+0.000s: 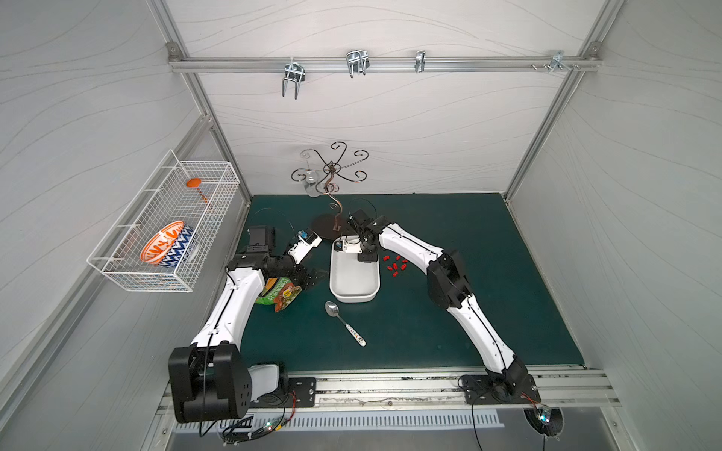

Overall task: Take the screw protection sleeves out of the storage box
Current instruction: Pick up the screw protection sleeve from the storage box.

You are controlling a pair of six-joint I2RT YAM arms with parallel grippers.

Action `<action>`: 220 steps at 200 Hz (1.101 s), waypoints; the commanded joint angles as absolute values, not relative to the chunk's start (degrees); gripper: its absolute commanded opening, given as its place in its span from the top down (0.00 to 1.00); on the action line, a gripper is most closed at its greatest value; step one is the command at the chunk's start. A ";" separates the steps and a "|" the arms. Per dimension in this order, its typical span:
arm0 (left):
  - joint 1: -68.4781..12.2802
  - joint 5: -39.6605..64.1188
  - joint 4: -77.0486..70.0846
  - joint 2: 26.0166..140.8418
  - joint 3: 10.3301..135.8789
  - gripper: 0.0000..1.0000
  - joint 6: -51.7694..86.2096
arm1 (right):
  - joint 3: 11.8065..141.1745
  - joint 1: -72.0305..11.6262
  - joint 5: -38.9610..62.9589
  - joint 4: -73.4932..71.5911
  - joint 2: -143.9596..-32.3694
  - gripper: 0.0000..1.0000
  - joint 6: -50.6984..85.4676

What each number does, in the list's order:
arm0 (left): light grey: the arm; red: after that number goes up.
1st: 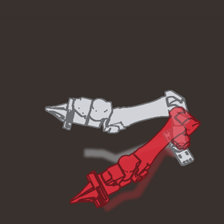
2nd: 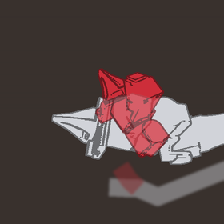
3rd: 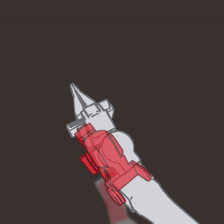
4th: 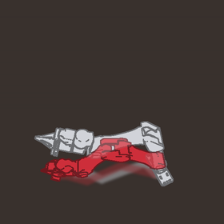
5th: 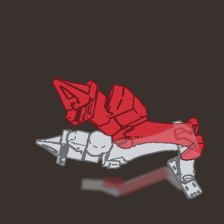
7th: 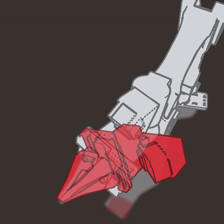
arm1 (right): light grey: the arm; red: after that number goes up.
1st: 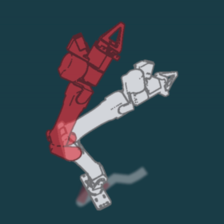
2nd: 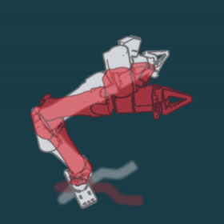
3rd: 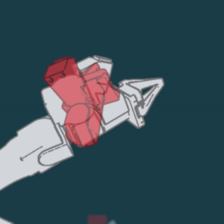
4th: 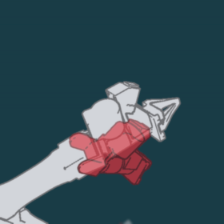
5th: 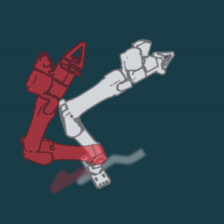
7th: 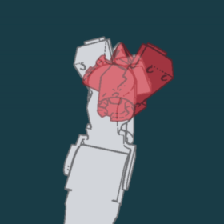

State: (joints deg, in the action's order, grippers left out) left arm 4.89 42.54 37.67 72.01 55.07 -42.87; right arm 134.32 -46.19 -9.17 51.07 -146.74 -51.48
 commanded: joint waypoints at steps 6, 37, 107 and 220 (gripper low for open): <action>5.36 43.83 38.18 71.15 56.06 0.03 -43.34 | 135.44 -46.67 -10.77 53.83 -149.66 0.57 -53.55; 5.45 43.85 38.19 71.11 56.01 0.03 -43.35 | 135.89 -46.88 -11.57 54.46 -150.34 0.65 -54.49; 5.71 43.86 38.57 71.08 56.22 0.03 -43.39 | 138.13 -47.37 -12.64 55.80 -152.29 0.82 -55.87; 5.80 45.02 38.86 70.66 56.60 0.03 -43.01 | 142.46 -45.39 6.43 56.26 -143.22 0.99 -39.72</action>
